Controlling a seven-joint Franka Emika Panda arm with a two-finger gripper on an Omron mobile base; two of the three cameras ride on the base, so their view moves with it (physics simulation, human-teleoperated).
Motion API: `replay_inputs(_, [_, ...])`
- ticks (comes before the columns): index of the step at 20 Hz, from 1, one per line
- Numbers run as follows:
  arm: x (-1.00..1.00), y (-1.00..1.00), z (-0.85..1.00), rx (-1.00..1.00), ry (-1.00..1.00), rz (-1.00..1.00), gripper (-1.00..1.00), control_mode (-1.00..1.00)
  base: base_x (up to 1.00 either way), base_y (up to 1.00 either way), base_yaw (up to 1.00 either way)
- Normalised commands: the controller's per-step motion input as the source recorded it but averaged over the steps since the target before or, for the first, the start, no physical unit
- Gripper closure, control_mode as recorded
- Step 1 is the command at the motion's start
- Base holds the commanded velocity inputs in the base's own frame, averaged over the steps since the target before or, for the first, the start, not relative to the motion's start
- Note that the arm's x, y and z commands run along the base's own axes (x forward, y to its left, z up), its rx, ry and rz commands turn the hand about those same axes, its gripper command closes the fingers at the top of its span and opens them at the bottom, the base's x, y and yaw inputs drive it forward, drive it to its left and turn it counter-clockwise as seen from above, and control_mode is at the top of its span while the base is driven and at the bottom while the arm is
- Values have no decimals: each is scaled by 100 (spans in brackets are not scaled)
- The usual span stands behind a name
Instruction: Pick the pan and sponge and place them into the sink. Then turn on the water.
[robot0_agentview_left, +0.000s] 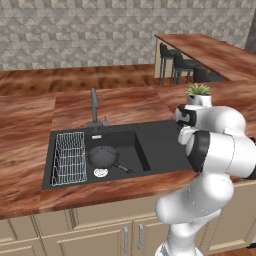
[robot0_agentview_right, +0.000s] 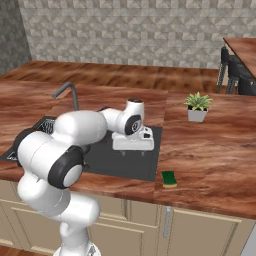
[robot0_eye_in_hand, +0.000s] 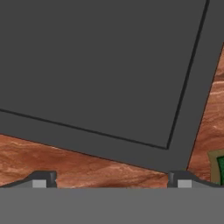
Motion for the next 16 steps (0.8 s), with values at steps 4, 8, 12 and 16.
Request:
replay_inputs(4, [-12, -37, 0, -1, 0, 0, -100, -100, 0, 0, 0])
replay_inputs(8, [-14, -36, 0, -1, 0, 0, -100, -100, 0, 0, 0])
replay_inputs(12, [-14, -35, 0, -2, 0, -1, -100, -100, 0, 0, 0])
replay_inputs(16, [-13, -36, 0, -1, 0, -1, -100, -100, 0, 0, 0])
